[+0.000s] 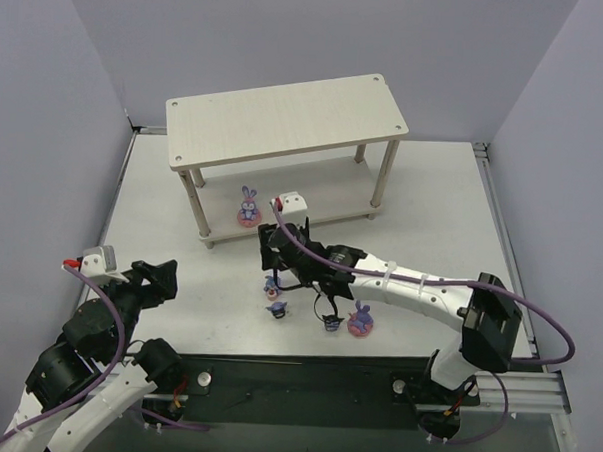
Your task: Place and organize the plastic toys onto the shelf
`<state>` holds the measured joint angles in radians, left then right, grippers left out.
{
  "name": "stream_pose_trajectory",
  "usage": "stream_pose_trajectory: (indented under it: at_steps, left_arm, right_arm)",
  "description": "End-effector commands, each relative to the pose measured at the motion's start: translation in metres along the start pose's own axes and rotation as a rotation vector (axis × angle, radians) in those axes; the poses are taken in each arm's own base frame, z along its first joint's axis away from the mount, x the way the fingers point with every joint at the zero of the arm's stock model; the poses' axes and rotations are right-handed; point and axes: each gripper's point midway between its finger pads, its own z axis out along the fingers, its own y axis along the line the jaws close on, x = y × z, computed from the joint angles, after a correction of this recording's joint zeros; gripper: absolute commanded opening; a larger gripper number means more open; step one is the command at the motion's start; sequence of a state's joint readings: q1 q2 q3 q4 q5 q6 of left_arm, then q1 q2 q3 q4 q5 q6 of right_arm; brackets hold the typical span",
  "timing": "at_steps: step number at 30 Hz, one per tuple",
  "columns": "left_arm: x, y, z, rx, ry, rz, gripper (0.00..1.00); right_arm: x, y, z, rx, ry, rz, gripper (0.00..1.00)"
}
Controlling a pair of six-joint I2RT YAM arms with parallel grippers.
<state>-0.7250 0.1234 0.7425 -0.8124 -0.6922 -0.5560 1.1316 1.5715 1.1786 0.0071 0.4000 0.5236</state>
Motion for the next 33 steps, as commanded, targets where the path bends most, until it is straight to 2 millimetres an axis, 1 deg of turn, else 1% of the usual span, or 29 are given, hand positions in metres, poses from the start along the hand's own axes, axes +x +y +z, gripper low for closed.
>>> stream_pose_trajectory:
  at_steps: [1,2,3,6,9,16,17,19,20,26,33]
  left_arm:
    - [0.000,-0.002,0.002,0.004,0.001,0.014,0.81]
    - [0.001,-0.002,0.002,0.004,0.003,0.016,0.81]
    - [0.001,-0.002,0.002,0.006,0.003,0.014,0.81]
    - [0.002,-0.003,0.002,0.009,0.008,0.014,0.81]
    - [0.003,-0.003,0.003,0.007,0.008,0.013,0.81]
    - [0.004,-0.005,0.004,0.009,0.016,0.020,0.81]
    - [0.004,-0.005,0.004,0.010,0.017,0.020,0.81]
    - [0.004,-0.005,0.004,0.011,0.016,0.019,0.81]
    - [0.004,-0.004,0.004,0.009,0.016,0.020,0.81]
    - [0.005,-0.005,0.005,0.007,0.020,0.024,0.81]
    - [0.005,-0.003,0.005,-0.002,0.020,0.026,0.81]
  right_arm:
    - [-0.031,0.002,0.014,-0.033,-0.036,-0.059,0.25]
    - [-0.034,-0.003,0.020,-0.020,-0.036,-0.068,0.26]
    - [-0.031,-0.006,0.027,-0.008,-0.030,-0.088,0.26]
    - [-0.033,-0.015,0.042,0.008,-0.035,-0.107,0.26]
    - [-0.037,-0.023,0.053,0.027,-0.049,-0.109,0.26]
    - [-0.046,-0.034,0.069,0.034,-0.077,-0.087,0.26]
    - [-0.044,-0.035,0.073,0.036,-0.071,-0.090,0.26]
    - [-0.045,-0.037,0.078,0.034,-0.083,-0.083,0.26]
    - [-0.044,-0.041,0.083,0.037,-0.082,-0.081,0.26]
    - [-0.046,-0.045,0.105,0.033,-0.096,-0.072,0.26]
    - [-0.056,-0.054,0.119,0.054,-0.113,-0.067,0.26]
